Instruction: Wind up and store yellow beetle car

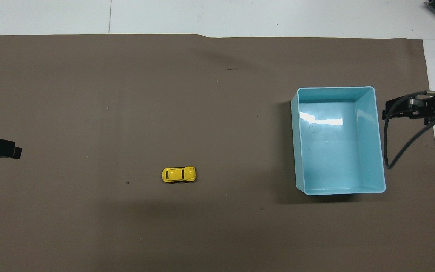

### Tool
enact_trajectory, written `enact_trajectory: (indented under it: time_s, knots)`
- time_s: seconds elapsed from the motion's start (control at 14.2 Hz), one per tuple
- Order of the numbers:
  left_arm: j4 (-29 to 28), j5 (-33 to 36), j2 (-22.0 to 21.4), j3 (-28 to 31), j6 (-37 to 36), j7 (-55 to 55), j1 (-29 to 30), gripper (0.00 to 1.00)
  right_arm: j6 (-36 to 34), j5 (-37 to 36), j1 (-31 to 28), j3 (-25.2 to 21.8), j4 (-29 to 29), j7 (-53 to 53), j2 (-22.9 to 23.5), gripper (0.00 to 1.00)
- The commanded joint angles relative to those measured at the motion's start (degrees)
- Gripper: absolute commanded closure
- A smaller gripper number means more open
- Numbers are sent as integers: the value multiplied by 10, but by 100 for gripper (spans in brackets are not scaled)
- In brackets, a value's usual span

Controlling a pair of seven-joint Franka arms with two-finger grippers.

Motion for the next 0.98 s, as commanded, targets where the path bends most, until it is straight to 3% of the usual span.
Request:
enact_trajectory:
  time_s: [0.0,0.56,0.91]
  knots:
    - [-19,8,-16,-4,9,11,10,0,-2,12,-4,2,-11,-13,-11,0]
    - [-20,8,-16,-5,14,2,9,0,-2,12,-4,2,-11,-13,-11,0]
    - [-20,8,-10,-5,18,-68,9,0,-3,12,-4,2,-11,-13,-11,0]
